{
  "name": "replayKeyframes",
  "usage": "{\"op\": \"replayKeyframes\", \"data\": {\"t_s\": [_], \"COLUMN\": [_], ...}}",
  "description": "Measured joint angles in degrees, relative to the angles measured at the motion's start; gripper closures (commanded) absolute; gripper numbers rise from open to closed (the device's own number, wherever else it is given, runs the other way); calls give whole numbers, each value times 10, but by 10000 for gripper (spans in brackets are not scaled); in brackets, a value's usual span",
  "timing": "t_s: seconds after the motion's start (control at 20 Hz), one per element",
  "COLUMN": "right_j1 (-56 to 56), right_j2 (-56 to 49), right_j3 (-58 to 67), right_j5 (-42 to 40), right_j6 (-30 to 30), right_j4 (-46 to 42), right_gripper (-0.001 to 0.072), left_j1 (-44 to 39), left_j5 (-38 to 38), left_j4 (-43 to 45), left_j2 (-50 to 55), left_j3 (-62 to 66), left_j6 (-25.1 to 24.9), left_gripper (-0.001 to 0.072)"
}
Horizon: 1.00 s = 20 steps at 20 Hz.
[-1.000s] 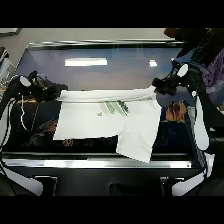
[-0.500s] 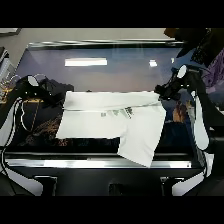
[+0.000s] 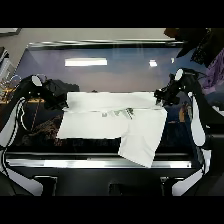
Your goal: Fold the clothes and pants, and hang the long-sleeved shirts on hangers.
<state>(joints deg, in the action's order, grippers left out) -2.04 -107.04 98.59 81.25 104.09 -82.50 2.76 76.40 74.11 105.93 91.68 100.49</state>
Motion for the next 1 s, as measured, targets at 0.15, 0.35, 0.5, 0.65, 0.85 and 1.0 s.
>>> {"op": "replayKeyframes", "data": {"t_s": [0.15, 0.35, 0.5, 0.65, 0.85, 1.0], "right_j1": [-10, -67, -122, -148, -159, -162], "right_j2": [16, 82, 146, 217, 298, 348], "right_j3": [0, -17, -98, -236, -416, -524], "right_j5": [25, 42, 52, 52, 36, 13], "right_j6": [-37, -101, -136, -156, -167, -171], "right_j4": [2, 36, 77, 106, 147, 177], "right_gripper": [288, 291, 292, 291, 292, 292], "left_j1": [18, 66, 110, 155, 202, 218], "left_j5": [1, 33, 45, 41, 6, -14], "left_j4": [4, 35, 45, 41, -1, -27], "left_j2": [-23, -91, -155, -231, -320, -360], "left_j3": [1, -10, -61, -162, -299, -367], "left_j6": [-12, -57, -81, -91, -97, -100], "left_gripper": [296, 296, 296, 296, 296, 296]}}
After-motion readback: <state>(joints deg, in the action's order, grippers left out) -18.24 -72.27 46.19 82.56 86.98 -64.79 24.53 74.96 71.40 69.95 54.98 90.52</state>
